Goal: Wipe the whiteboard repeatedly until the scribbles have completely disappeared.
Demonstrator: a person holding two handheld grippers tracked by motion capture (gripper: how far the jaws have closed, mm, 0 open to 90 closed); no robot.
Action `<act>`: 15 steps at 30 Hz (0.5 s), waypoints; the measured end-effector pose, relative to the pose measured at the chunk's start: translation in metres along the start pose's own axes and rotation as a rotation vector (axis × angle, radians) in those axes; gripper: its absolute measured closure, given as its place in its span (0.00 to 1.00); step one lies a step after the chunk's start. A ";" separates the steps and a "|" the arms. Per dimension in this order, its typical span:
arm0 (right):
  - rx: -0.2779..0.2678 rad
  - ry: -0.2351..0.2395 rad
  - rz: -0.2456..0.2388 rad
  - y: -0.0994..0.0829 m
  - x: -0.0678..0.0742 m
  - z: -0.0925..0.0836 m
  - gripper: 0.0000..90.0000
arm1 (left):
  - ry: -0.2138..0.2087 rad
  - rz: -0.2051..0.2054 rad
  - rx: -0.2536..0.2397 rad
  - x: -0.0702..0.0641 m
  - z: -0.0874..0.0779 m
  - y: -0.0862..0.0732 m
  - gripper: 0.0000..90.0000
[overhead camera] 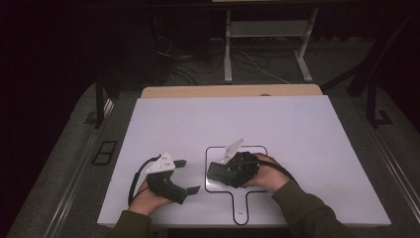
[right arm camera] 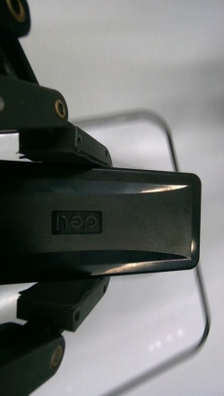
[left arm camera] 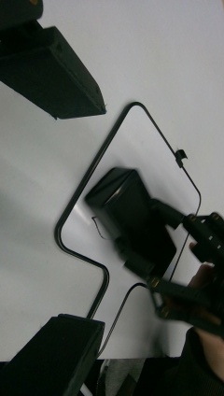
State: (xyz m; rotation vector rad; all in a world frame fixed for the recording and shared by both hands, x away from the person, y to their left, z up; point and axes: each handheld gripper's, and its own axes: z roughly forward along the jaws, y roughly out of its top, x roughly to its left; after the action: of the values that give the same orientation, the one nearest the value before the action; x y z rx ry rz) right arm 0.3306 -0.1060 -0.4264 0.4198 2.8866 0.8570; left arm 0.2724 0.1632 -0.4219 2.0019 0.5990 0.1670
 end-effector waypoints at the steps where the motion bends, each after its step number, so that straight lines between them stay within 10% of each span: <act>1: 0.000 -0.014 0.016 -0.002 -0.005 -0.001 0.43 | 0.000 -0.002 -0.001 0.000 0.000 0.000 0.00; 7: -0.011 -0.048 0.083 -0.010 -0.026 -0.004 0.43 | -0.002 0.001 0.004 0.000 0.001 0.000 0.00; 15: -0.008 -0.011 -0.013 0.006 -0.002 0.005 0.43 | -0.001 0.000 0.003 0.000 0.001 0.000 0.00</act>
State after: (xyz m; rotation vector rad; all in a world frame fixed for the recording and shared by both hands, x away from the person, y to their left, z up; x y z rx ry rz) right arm 0.3348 -0.0994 -0.4276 0.4027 2.8710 0.8616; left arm 0.2727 0.1628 -0.4221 2.0051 0.5988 0.1656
